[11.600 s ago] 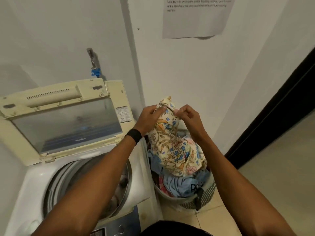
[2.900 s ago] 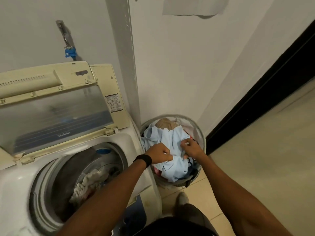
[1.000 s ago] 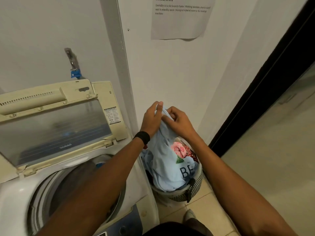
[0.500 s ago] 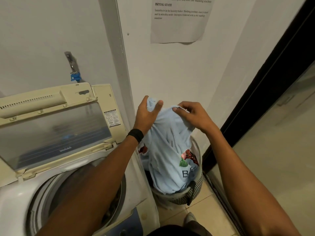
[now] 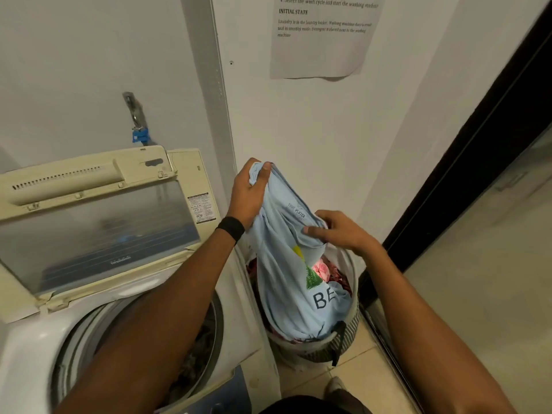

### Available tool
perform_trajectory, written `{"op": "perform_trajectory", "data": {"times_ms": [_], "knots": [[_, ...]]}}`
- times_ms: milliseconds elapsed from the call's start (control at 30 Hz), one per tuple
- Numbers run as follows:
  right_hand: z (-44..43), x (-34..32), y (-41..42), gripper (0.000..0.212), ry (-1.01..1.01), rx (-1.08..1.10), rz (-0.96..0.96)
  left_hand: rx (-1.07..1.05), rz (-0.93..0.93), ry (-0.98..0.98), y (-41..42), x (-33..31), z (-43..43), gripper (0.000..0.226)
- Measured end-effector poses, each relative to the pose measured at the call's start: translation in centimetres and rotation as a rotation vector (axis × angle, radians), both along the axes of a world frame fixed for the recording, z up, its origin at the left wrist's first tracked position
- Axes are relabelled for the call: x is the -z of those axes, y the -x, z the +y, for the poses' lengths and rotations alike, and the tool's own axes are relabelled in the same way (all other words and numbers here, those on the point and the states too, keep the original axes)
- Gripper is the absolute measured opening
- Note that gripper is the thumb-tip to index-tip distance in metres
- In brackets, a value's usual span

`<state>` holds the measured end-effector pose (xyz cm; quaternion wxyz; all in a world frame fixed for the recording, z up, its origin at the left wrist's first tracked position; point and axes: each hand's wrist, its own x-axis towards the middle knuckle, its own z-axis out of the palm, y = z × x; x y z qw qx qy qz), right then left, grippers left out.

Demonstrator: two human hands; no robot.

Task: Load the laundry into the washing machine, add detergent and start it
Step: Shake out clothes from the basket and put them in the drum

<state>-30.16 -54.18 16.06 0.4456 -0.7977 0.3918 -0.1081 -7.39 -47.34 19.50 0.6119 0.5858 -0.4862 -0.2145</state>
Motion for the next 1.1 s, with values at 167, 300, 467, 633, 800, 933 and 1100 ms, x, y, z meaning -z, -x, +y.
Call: {"op": "perform_trajectory", "data": {"times_ms": [167, 300, 467, 633, 800, 933, 1100], "knots": [[-1.5, -4.6, 1.3, 0.018, -0.027, 0.186, -0.345, -0.006, -0.005, 0.001, -0.5, 2.0, -0.2, 0.027], [-0.3, -6.8, -1.8, 0.010, -0.081, 0.421, -0.604, 0.207, -0.100, -0.051, 1.9, 1.2, -0.2, 0.047], [0.8, -6.3, -4.0, 0.004, -0.200, 0.365, -0.551, 0.325, -0.206, -0.123, 3.8, 2.4, -0.9, 0.064], [0.6, -4.7, -2.1, 0.050, -0.197, 0.052, -0.341, 0.196, -0.026, -0.070, 2.5, 3.0, -0.5, 0.031], [-0.2, -0.4, -0.8, 0.019, -0.016, -0.007, -0.072, 0.108, 0.128, -0.025, 0.8, 2.1, -0.4, 0.024], [-0.5, -1.3, -0.7, 0.041, 0.021, 0.073, -0.217, 0.122, 0.202, -0.020, 0.3, 1.8, -0.5, 0.023], [-0.7, -1.1, -2.9, 0.018, 0.193, -0.015, -0.011, 0.165, 0.136, 0.009, 1.0, 1.2, -0.3, 0.022]]}}
